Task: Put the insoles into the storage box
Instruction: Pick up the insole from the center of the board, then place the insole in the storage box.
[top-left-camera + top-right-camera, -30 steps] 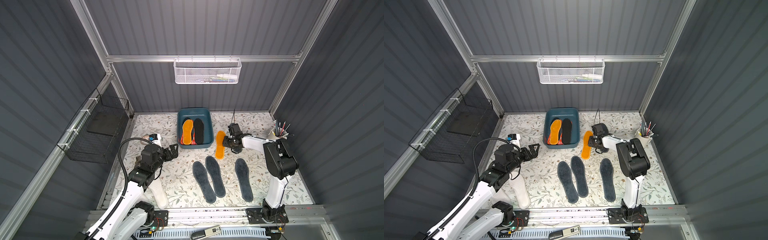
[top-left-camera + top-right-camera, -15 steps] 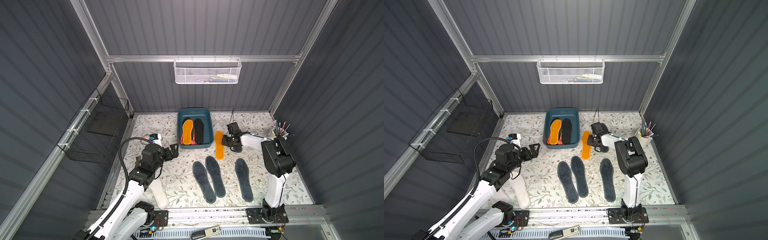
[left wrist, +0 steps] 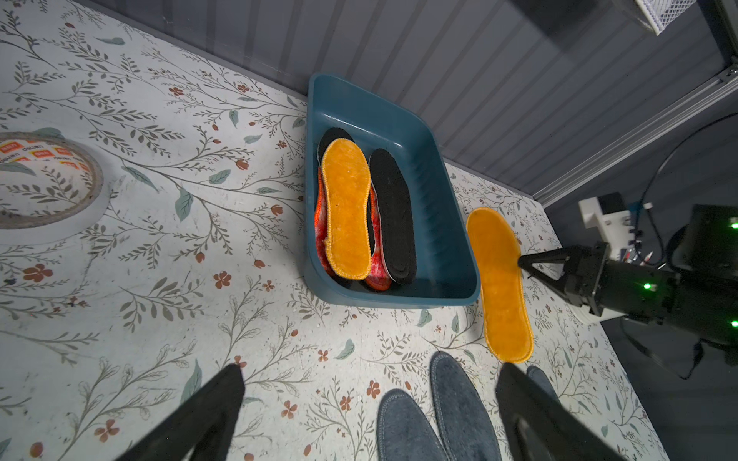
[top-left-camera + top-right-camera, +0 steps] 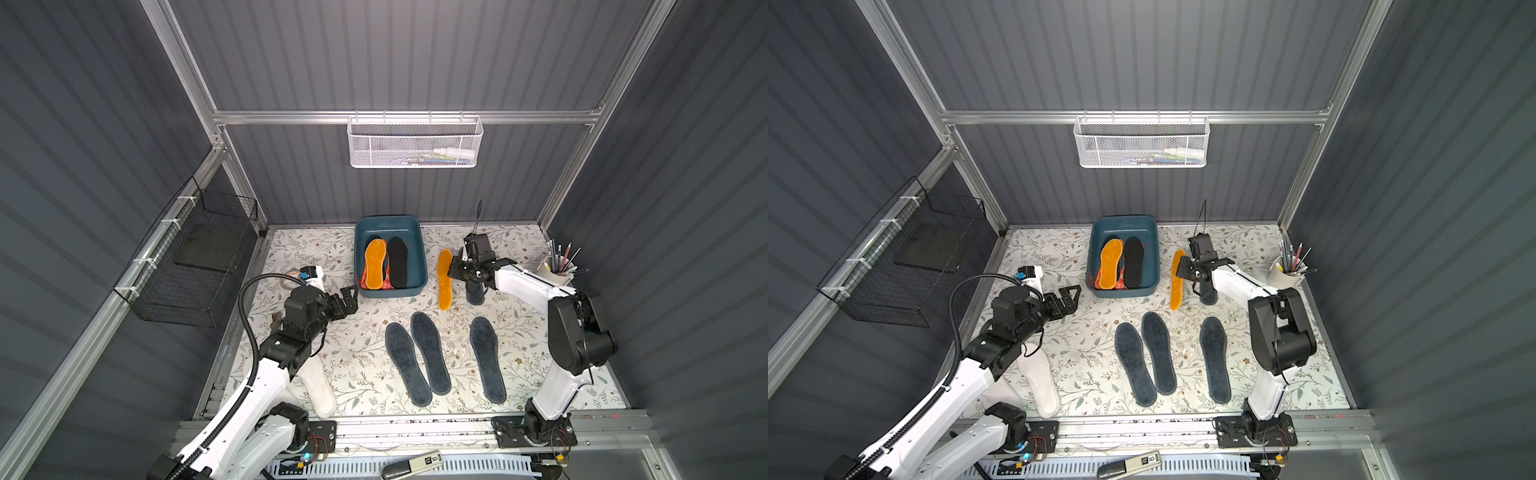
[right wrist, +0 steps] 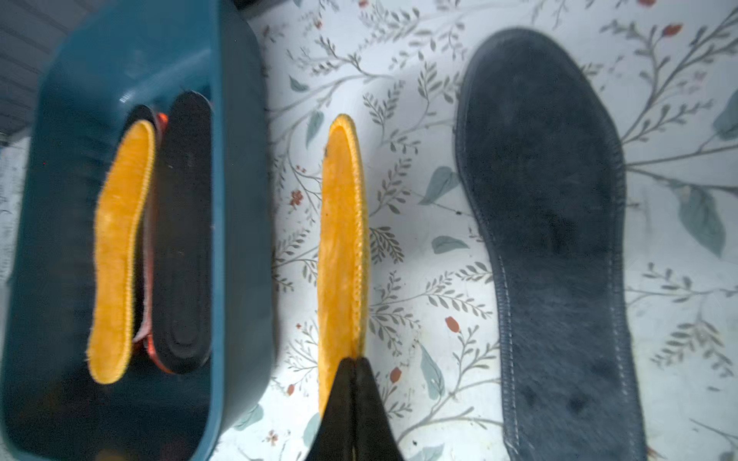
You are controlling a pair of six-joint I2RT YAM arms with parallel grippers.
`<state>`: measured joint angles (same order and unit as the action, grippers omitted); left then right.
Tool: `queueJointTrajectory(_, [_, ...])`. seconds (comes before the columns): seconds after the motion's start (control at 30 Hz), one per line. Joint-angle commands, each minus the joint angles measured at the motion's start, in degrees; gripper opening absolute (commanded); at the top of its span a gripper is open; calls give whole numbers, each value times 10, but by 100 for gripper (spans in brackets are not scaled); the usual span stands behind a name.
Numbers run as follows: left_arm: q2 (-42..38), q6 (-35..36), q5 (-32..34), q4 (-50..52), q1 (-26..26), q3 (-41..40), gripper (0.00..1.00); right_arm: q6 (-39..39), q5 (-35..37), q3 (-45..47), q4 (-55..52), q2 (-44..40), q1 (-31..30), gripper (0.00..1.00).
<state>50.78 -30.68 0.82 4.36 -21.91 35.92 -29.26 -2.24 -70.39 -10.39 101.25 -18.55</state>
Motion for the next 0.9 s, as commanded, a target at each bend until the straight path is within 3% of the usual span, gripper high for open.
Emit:
queueJointTrajectory(0.0, [10, -11, -18, -32, 3, -8, 100, 11, -4, 15, -10, -23, 2, 0])
queueJointTrajectory(0.27, [68, -34, -87, -130, 3, -11, 100, 23, -8, 36, -29, -102, 2, 0])
queueJointTrajectory(0.57, [160, -56, -234, -252, 3, 0, 99, 33, -65, 64, -9, -199, -6, 0])
queueJointTrajectory(0.87, [227, -127, -332, -415, 4, -8, 98, 21, -117, 61, 26, -212, -62, 0])
